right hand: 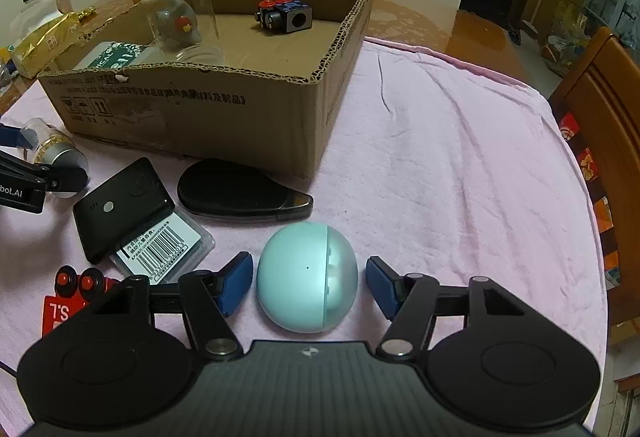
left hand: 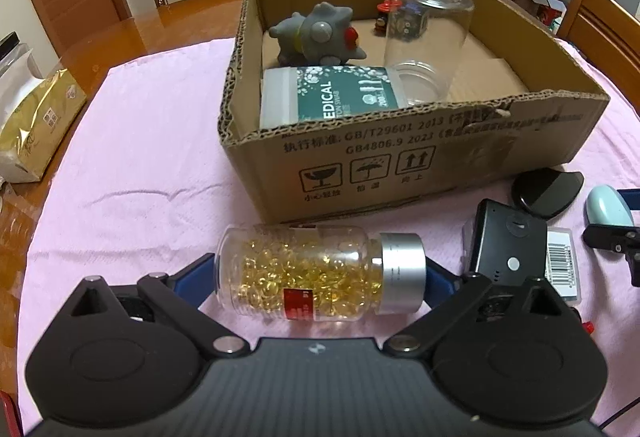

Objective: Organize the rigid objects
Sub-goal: 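Close the left tool on the gold capsule bottle while the right tool grasps the mint-green case, then drop the mint-green case into the box with the right tool while the left tool lifts the capsule bottle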

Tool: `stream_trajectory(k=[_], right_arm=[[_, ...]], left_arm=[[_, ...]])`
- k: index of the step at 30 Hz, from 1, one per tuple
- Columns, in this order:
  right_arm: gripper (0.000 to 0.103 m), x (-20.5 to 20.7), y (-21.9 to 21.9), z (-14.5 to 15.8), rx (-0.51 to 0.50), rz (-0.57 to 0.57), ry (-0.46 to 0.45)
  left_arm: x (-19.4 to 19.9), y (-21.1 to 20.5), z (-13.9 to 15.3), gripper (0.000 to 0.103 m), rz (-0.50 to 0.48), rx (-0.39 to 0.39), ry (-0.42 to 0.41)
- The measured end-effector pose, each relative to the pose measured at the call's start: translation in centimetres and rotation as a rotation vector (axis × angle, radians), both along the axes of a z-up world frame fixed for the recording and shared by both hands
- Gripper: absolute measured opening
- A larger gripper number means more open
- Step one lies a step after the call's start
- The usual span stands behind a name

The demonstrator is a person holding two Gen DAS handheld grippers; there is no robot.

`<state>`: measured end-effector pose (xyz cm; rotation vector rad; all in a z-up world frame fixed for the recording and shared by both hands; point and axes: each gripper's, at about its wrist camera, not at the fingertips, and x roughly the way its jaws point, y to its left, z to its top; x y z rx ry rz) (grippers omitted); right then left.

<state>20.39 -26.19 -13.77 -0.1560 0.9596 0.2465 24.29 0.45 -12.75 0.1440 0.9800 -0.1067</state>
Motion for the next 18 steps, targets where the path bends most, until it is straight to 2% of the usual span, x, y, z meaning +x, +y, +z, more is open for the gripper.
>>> stream_trajectory(k=[7,10,18], right_arm=[[0.065,0.0,0.08,0.02,-0.001,0.002,0.003],[0.065,0.03,0.19,0.08,-0.008,0.002,0.007],[0.058,0.29,0.39,0.28,-0.015,0.012,0.023]], left_arm=[[0.08,-0.18,0.55,0.099,-0.016,0.005,-0.012],[0.19,-0.04,0.51,0.094,-0.02,-0.005,-0.008],[0.56,0.42,0.56,0.093,-0.025,-0.02,0.017]])
